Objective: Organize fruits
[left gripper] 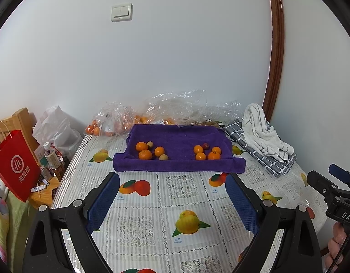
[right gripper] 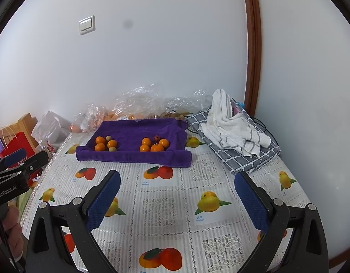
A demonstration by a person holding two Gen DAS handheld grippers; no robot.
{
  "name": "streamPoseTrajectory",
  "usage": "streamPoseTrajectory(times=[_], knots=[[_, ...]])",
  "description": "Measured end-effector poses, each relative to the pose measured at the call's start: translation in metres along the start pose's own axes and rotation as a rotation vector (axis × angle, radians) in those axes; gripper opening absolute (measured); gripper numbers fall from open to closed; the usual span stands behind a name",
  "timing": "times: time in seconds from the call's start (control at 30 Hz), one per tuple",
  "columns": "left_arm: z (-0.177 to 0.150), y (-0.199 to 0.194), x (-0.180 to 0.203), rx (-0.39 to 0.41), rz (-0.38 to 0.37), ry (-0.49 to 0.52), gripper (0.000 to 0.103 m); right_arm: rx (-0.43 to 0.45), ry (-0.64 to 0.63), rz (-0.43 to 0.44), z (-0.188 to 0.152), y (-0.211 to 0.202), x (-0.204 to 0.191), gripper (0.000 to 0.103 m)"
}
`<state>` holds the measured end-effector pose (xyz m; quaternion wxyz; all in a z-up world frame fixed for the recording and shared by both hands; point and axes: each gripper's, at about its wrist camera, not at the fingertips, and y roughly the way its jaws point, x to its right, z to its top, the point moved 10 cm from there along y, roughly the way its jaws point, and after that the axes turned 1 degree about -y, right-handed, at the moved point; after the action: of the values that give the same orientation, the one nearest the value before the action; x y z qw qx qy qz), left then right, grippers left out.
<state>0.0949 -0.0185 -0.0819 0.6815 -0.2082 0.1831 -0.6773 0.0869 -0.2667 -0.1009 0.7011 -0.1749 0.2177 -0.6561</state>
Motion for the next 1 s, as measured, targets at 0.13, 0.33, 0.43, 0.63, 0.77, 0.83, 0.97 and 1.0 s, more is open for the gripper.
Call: streamPoseTrajectory(times=[0.13, 0.33, 0.43, 0.63, 0.77, 0.83, 0.97, 1.0], knots=[[-0.0004, 0.0001, -0.0007, 0.0, 0.002, -0.001, 0.094, 0.004, 0.005, 0.013, 0.0011, 0.0002, -0.0002, 0.1], [-0.0005, -0.0003, -0.0004, 0.004, 0.007, -0.003, 0.094, 0.002, 0.006, 0.016, 0.0005, 0.0011, 0.0015, 0.1], [-0.0007, -0.0004, -0.0002, 0.005, 0.007, -0.003, 0.094, 0.003, 0.003, 0.014, 0.0006, 0.0011, 0.0012, 0.1], [-0.0014, -0.0008, 0.0005, 0.005, 0.01, -0.005, 0.094, 0.005, -0.001, 0.015, -0.0004, 0.0009, 0.0003, 0.1], [-0.0008, -0.0006, 0.0003, 0.006, 0.011, -0.005, 0.094, 0.005, -0.002, 0.015, -0.0009, 0.0007, -0.0002, 0.1], [-0.0012, -0.0006, 0.0003, 0.007, 0.011, -0.005, 0.094, 0.005, -0.002, 0.016, -0.001, 0.0011, -0.0001, 0.1], [-0.0007, -0.0003, -0.0003, 0.006, 0.01, -0.006, 0.094, 0.003, -0.006, 0.019, -0.0013, 0.0017, -0.0015, 0.1], [-0.0005, -0.0003, -0.0004, 0.007, 0.011, -0.006, 0.094, 0.003, -0.006, 0.019, -0.0014, 0.0017, -0.0018, 0.1]])
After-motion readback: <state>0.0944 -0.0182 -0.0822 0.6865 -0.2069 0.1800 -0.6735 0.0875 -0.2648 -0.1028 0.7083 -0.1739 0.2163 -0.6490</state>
